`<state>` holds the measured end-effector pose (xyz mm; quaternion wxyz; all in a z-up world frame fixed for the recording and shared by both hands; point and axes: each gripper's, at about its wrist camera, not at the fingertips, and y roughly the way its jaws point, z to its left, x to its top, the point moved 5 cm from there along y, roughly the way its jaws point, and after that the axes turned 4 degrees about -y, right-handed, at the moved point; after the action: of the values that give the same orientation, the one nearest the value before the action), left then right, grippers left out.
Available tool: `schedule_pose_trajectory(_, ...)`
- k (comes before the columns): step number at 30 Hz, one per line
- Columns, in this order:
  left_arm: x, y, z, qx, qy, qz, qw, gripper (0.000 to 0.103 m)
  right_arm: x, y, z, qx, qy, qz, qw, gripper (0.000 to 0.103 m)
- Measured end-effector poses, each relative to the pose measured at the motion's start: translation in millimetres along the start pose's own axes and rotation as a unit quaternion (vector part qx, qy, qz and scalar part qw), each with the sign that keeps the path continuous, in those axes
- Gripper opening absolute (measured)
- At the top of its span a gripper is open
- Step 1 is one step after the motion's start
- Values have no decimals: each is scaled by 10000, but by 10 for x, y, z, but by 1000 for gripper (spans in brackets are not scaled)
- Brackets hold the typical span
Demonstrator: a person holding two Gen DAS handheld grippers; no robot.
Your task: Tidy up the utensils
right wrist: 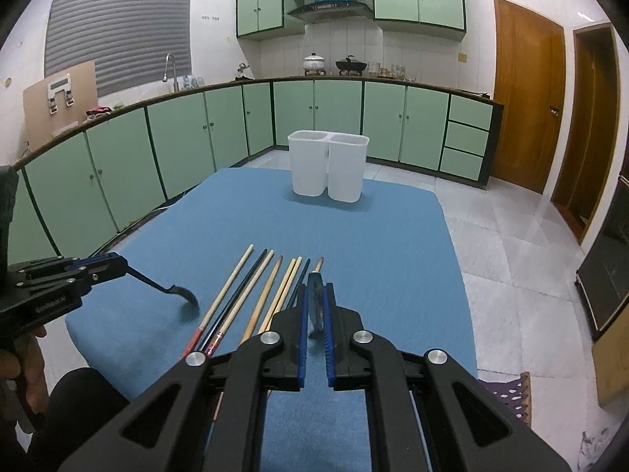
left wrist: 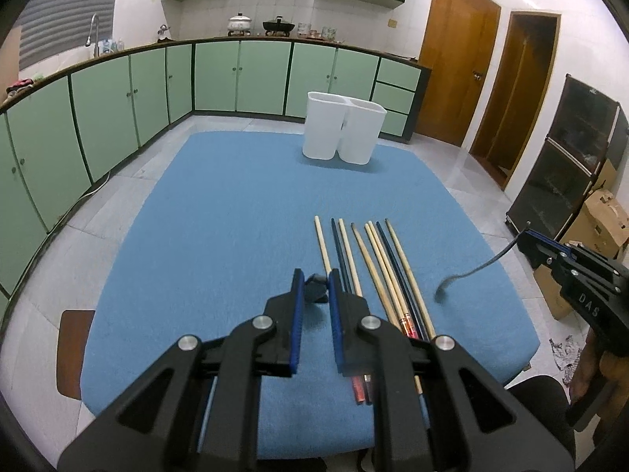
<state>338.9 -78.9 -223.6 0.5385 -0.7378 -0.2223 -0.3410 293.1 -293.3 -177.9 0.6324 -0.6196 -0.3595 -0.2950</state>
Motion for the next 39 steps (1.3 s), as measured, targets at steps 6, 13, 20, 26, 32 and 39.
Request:
schedule_pose_trajectory(6, 22, -24, 19, 1, -7, -19, 10000, 11, 1, -13, -8, 21, 50, 0, 10000, 0)
schedule_pose_trajectory(13, 17, -19, 68, -6, -53, -42, 10000, 11, -385, 73, 110, 609, 94, 559, 9965, 8)
schedule_pose_trajectory(20, -7, -30, 88, -24, -79, -63, 9999, 11, -965, -35, 650, 1280, 26, 1071, 9860, 22)
schedule_pose_trajectory(26, -4, -33, 106, -20, -74, -63, 10000, 11, -1095, -103, 1199, 1002, -1290, 870, 9827, 23)
schedule_pose_trajectory(32, -3, -32, 134, -50, -124, -74, 9999, 11, -1221, -33, 1397, 514, -2480, 611, 9655, 28)
schedule_pose_trajectory(39, 15, -15, 135, -68, -83, -62, 9999, 11, -1299, 121, 1549, 78, -3088, 319, 9506, 32)
